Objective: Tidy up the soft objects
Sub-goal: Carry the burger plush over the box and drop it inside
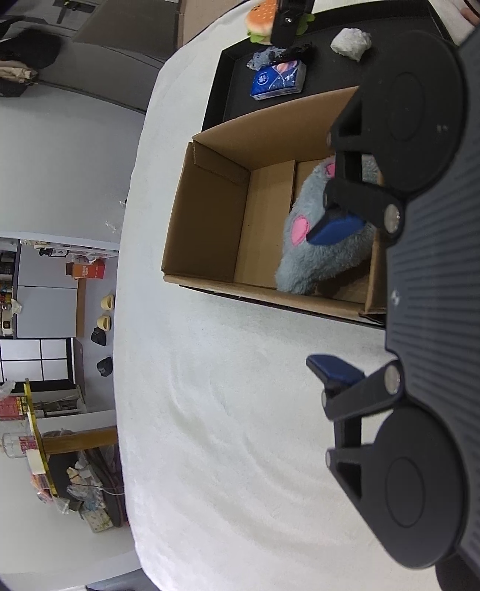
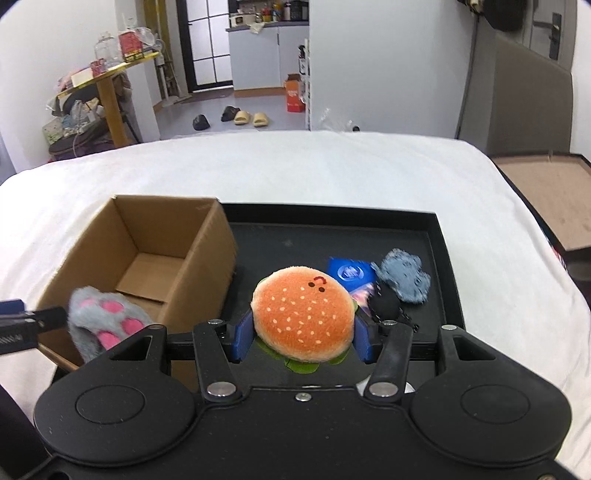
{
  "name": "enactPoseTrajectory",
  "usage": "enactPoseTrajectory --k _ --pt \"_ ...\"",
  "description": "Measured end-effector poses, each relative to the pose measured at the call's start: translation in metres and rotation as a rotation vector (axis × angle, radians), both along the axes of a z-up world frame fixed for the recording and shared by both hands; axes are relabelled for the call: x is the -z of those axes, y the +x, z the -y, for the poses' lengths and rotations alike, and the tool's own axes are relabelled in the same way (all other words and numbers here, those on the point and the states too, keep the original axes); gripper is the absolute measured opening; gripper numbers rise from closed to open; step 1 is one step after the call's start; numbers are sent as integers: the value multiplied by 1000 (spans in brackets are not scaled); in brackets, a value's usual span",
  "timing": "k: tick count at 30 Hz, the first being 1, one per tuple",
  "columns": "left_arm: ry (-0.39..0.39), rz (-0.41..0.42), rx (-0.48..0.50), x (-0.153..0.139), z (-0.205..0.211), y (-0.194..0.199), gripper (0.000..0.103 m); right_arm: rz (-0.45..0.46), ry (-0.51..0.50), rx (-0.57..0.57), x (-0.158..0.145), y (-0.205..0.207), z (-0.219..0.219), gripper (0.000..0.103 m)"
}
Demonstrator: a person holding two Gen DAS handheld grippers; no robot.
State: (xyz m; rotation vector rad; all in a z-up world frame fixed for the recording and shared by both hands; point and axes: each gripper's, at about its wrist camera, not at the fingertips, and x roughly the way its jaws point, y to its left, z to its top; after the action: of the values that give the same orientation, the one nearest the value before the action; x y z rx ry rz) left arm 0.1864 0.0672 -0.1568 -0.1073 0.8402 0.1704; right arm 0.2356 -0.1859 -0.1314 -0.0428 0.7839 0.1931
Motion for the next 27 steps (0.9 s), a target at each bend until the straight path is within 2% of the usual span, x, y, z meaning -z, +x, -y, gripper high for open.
enactPoseTrajectory --k 6,12,18,27 --pt "-56 -4 -14 4 -10 0 32 27 -10 -37 -11 -2 -23 52" --pt "-94 -12 -7 8 -15 0 17 31 -22 -96 -16 -6 -45 52" --pt "-126 -6 -11 9 -22 -4 13 17 -40 -160 -13 -6 -70 52" --pt "-153 -9 -3 13 -30 -2 11 24 -63 -196 -17 -5 -105 52"
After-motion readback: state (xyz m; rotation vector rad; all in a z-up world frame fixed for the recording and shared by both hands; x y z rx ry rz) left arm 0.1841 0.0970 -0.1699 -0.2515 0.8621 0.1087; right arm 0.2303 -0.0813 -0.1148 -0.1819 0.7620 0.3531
